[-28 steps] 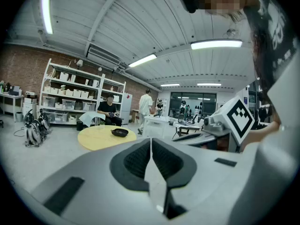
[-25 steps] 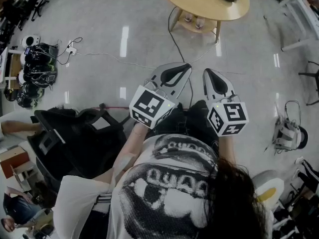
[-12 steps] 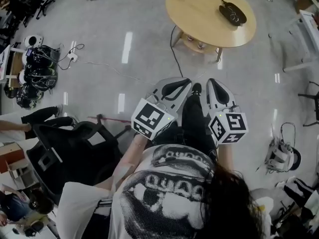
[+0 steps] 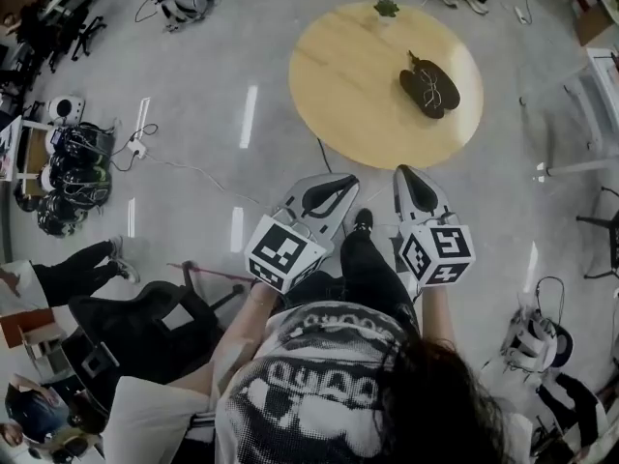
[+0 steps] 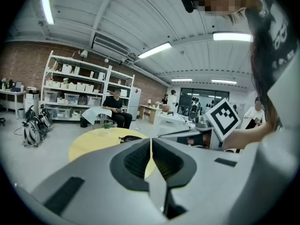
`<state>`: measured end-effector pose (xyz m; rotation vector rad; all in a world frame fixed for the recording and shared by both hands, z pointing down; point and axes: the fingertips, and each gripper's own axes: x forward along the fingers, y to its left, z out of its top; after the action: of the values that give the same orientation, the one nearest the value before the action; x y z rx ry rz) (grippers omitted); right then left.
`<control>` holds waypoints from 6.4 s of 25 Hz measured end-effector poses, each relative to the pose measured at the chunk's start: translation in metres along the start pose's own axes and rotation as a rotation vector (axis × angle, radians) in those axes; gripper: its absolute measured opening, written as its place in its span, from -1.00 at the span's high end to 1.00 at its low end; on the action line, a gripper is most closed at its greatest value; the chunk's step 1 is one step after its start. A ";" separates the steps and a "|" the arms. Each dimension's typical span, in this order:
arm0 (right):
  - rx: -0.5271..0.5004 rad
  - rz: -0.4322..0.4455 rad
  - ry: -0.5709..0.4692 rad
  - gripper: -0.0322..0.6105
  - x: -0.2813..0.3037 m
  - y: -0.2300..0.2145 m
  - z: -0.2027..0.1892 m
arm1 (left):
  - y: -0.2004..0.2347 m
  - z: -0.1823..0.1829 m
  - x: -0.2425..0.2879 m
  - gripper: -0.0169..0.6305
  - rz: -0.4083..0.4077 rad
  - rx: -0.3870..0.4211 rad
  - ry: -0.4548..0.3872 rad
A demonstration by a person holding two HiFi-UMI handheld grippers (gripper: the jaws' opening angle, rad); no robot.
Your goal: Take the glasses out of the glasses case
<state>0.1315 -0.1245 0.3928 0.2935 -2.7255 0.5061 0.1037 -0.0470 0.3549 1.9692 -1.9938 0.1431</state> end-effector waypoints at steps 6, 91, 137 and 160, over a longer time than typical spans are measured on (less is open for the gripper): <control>-0.010 -0.039 0.001 0.90 0.038 -0.057 0.034 | 0.032 0.039 0.050 0.88 0.022 0.041 -0.032; 0.278 -0.578 0.109 0.86 0.180 -0.164 0.005 | 0.231 -0.016 0.224 0.88 -0.589 0.198 0.318; 0.442 -0.763 -0.202 0.86 0.059 0.182 -0.110 | 0.136 -0.050 -0.089 0.88 -0.921 0.462 0.214; 0.460 -0.758 -0.167 0.86 0.148 0.206 -0.078 | 0.232 -0.029 -0.079 0.88 -0.926 0.432 0.209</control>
<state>-0.0346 0.0729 0.4530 1.4563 -2.3421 0.8801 -0.1214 0.0461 0.3956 2.7862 -0.8133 0.5437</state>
